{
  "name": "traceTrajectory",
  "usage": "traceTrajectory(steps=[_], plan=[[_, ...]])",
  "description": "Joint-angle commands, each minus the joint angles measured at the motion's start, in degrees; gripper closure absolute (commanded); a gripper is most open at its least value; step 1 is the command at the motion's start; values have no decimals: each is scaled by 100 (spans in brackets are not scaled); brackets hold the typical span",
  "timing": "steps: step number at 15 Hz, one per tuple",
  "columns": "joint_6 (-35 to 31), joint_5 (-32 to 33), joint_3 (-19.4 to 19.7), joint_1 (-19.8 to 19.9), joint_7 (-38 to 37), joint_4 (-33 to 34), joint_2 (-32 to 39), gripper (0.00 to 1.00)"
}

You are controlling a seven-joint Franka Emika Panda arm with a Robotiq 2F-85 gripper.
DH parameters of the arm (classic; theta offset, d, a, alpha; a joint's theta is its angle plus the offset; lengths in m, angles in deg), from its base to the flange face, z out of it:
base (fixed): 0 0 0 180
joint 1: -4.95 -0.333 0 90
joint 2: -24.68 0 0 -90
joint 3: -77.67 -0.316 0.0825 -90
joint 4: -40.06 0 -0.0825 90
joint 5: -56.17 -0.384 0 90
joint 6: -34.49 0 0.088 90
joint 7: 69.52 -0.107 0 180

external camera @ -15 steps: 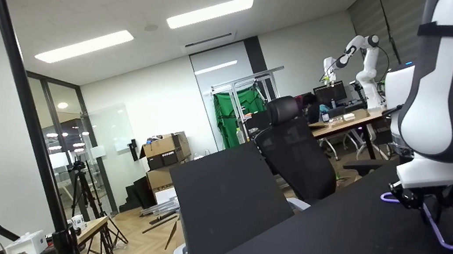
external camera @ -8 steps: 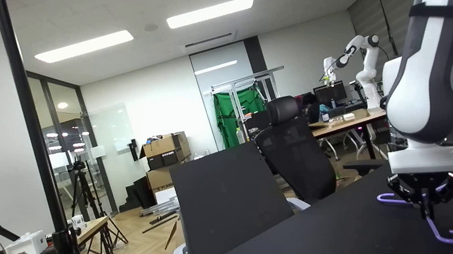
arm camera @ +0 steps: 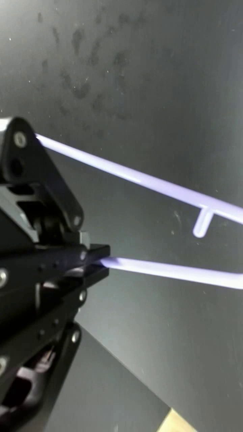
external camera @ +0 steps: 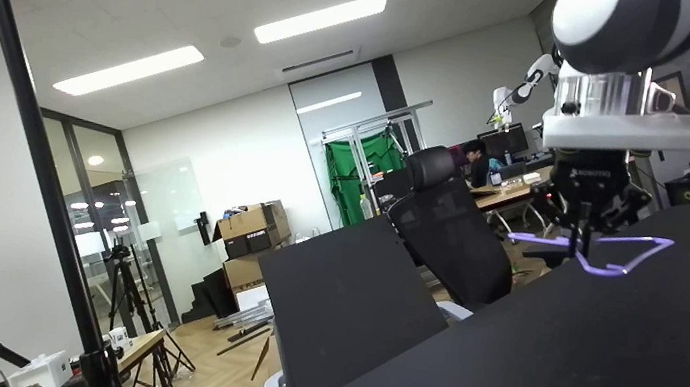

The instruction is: Put the blue hanger on the black thing above the table

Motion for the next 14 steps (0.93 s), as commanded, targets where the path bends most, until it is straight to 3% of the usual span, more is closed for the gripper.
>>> traceTrajectory(steps=[1,7,14], plan=[[-131,-568,-742,260,534,-959,-1363,98],[-223,-1958,-1476,-30,1543,-1859,-3264,98],[-334,-3249,-1217,-782,2488,-2101,-4729,98]])
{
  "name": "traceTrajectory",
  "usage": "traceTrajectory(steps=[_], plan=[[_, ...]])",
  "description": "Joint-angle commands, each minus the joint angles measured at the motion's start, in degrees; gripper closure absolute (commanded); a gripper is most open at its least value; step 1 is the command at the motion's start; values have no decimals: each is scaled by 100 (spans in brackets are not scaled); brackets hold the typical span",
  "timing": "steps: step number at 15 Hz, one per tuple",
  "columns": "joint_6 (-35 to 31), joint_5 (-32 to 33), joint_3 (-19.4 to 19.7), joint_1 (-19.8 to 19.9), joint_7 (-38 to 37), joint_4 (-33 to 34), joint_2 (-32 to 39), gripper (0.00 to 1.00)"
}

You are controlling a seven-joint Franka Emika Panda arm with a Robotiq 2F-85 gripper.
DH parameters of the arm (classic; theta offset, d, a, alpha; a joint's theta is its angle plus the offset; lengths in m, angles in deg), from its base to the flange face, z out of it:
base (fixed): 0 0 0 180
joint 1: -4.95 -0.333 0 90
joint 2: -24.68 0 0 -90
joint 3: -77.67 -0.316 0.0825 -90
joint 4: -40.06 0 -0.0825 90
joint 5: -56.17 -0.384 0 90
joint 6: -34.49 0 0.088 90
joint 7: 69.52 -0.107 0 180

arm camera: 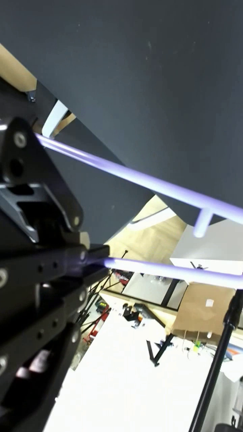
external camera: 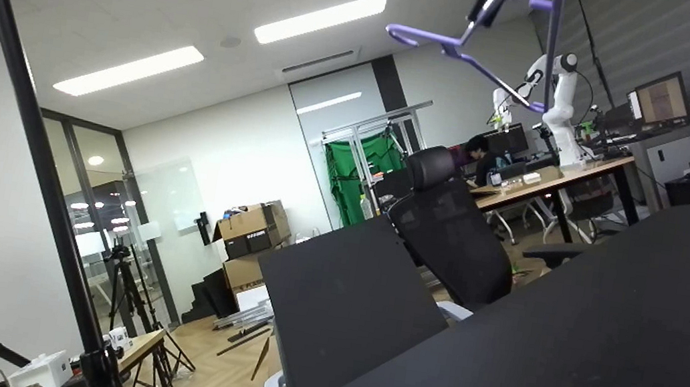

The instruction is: Put the blue hanger on the black thing above the table

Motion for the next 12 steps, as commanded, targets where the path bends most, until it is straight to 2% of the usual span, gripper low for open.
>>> traceTrajectory(steps=[1,7,12], plan=[[-138,-582,324,-345,465,-179,-700,98],[-473,-1233,880,-808,1270,-45,-1087,98],[-527,-1491,1301,-1155,1727,52,-1288,98]])
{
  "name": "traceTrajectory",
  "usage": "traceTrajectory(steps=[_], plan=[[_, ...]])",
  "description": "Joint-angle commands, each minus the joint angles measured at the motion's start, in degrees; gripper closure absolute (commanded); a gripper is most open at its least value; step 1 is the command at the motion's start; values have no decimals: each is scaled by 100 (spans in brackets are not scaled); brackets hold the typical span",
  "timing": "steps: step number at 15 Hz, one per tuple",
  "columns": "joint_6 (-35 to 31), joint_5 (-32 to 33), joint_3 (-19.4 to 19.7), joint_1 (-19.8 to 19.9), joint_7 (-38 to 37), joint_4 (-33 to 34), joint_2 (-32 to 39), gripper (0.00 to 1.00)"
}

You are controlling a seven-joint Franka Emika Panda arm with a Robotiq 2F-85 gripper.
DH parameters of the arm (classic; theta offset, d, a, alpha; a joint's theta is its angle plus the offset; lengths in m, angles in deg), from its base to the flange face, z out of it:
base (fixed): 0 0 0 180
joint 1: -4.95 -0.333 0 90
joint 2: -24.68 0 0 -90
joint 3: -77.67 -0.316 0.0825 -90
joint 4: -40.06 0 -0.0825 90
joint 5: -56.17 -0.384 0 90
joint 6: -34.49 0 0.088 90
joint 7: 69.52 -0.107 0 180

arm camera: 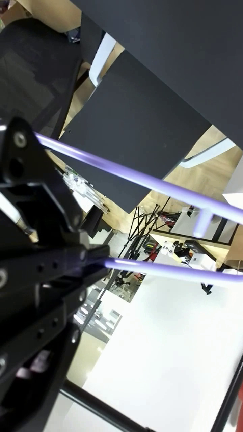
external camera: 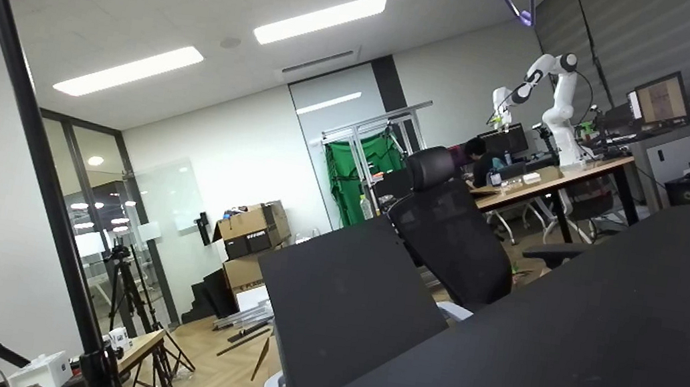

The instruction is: Put the blue hanger on the black thing above the table

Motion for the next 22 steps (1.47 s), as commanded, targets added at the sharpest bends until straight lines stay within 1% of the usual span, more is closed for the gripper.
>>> traceTrajectory(steps=[1,11,15,20,22], plan=[[-70,-251,320,-306,349,123,-143,98],[-229,-290,830,-733,777,396,-68,98],[-437,-312,1010,-911,938,573,20,98],[-523,-343,1451,-1202,1093,801,248,98],[-407,-346,1704,-1326,1183,935,346,98]])
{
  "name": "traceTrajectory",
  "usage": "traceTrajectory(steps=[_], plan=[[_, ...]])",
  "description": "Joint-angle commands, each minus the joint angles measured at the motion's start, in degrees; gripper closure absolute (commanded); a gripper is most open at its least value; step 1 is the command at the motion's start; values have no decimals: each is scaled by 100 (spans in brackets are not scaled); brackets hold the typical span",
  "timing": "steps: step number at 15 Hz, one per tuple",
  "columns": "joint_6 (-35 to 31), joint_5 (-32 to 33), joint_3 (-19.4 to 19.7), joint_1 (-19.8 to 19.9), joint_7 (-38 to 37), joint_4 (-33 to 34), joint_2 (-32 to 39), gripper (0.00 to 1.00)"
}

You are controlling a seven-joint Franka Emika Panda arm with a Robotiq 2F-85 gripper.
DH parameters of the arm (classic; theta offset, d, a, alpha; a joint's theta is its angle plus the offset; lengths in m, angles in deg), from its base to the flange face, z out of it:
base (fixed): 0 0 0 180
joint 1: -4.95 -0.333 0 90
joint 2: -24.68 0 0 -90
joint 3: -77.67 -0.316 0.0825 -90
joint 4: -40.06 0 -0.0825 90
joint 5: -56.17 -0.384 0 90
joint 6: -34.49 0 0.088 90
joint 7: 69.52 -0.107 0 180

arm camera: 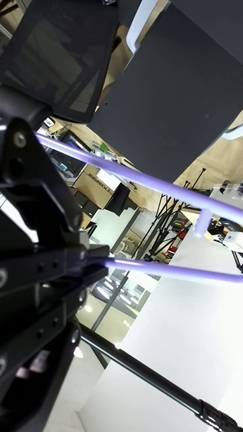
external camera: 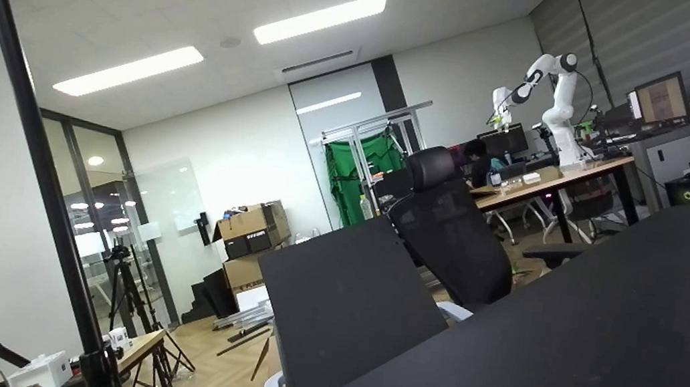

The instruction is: Put the blue hanger on the black thing above the table

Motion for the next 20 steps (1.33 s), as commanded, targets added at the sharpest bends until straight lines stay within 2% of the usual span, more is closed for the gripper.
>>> traceTrajectory(steps=[1,4,13,16,20], plan=[[110,-146,466,-296,243,422,263,98],[326,-111,804,-455,398,635,376,98],[1933,-69,1716,-519,979,1124,471,98],[2313,-33,1910,-487,1028,1276,544,98],[2506,-24,2056,-475,1088,1528,634,98]])
